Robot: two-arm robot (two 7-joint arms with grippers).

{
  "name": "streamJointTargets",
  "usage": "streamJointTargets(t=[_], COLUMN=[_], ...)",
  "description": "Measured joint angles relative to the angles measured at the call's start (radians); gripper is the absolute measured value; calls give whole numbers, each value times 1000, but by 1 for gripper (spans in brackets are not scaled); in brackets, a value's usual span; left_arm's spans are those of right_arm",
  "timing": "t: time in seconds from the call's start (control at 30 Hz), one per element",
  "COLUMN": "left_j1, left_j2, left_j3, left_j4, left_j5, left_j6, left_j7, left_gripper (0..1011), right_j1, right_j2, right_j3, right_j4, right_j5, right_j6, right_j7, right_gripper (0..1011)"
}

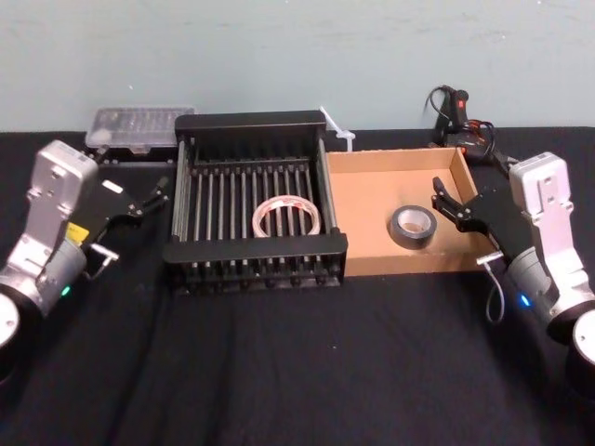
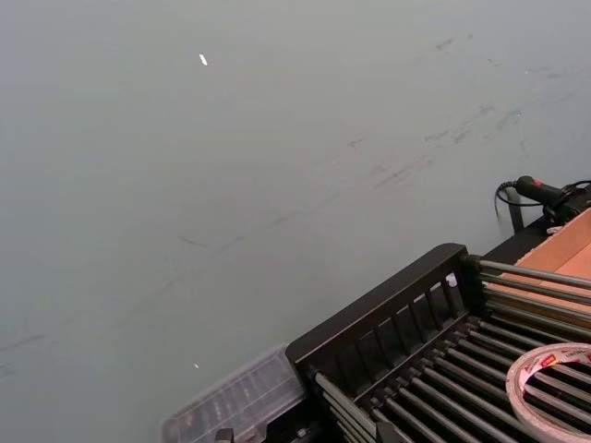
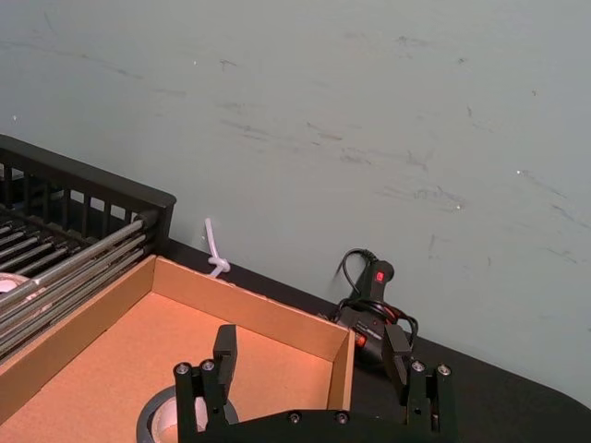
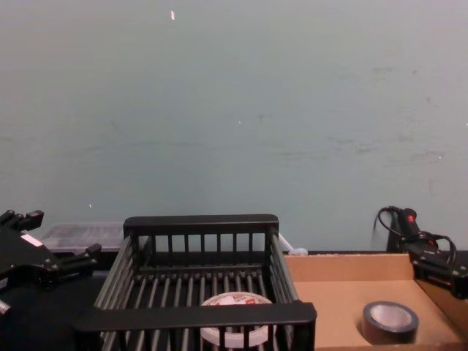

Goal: Pick up the white tape and place it into the black box , Pick up the silver tape and place it into the brown box.

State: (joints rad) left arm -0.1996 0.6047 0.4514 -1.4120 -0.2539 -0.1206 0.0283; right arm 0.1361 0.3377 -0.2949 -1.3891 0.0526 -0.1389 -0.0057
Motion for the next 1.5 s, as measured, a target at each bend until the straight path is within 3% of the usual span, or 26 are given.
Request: streamJointTargets(t=[1.5], left_j1=[0], left_j2=[0], left_j3=[0], left_j4=[0], left_j5=[0], left_j6=[0], left_j7=[0], left_gripper=[1001], right_j1=[2], right_j2=[1], right_j3=[-2], right_j4=[-1], right_j5=[0], right_j6=[2], right_j7=[0], right_gripper=[1002])
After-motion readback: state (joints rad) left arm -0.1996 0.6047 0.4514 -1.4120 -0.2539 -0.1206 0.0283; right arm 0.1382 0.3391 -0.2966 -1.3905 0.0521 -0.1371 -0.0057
